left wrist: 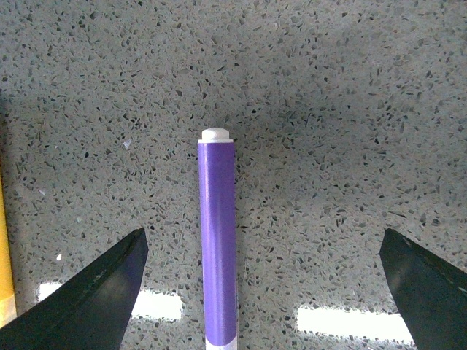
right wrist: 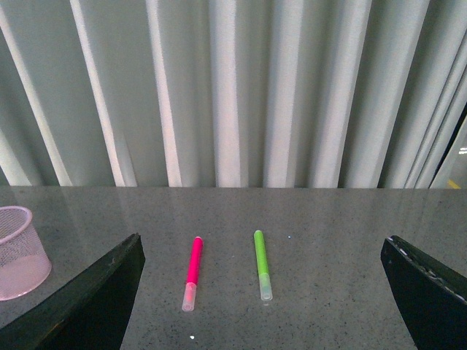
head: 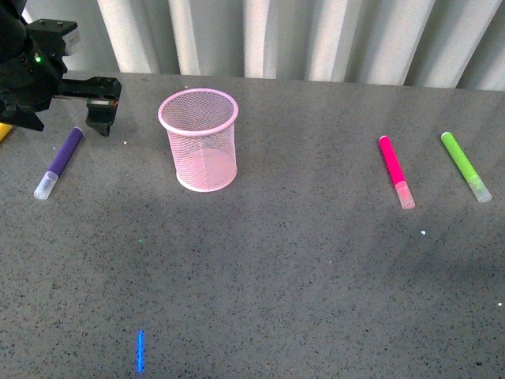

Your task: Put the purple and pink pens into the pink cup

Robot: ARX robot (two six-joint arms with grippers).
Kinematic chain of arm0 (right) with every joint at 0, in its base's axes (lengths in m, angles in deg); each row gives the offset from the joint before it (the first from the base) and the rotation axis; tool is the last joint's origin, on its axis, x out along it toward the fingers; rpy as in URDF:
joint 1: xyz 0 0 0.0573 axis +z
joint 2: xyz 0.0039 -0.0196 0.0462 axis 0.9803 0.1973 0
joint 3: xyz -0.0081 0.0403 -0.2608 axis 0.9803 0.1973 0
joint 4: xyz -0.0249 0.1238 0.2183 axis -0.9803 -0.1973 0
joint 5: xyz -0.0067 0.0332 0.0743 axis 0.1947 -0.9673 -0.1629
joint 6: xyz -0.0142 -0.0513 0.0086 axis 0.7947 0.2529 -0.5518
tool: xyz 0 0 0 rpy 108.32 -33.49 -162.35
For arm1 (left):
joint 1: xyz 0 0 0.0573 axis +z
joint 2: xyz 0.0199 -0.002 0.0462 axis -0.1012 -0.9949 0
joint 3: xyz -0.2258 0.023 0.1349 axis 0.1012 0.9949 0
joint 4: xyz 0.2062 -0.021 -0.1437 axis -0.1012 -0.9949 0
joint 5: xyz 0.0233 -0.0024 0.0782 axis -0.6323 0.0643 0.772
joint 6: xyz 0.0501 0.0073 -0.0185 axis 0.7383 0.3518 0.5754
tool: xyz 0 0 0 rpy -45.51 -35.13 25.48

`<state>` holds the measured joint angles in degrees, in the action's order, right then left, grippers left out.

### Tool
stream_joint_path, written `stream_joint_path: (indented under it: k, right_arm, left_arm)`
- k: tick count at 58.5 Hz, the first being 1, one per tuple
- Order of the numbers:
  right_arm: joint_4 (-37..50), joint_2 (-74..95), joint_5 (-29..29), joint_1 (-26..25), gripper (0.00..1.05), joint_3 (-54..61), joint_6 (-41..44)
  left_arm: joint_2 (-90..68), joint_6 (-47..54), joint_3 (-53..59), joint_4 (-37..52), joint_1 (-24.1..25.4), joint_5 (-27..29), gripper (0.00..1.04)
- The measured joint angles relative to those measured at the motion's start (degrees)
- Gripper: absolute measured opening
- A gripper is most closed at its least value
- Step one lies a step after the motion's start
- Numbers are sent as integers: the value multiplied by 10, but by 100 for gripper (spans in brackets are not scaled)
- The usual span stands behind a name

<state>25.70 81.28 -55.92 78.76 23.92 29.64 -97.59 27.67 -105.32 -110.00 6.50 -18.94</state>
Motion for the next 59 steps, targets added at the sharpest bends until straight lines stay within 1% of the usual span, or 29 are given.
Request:
stream_joint_path:
  k: [14,47,59]
  right_arm:
    - [0,0,0,0,98,0,0]
    - [0,0,0,0,98,0,0]
    - [0,0,0,0,98,0,0]
  left_arm:
    - [-22,0,-23,-5,5,-14,98]
    - [-77,16,-93,-32,20,8,98]
    - [-94,19,-113,-42,27,5,98]
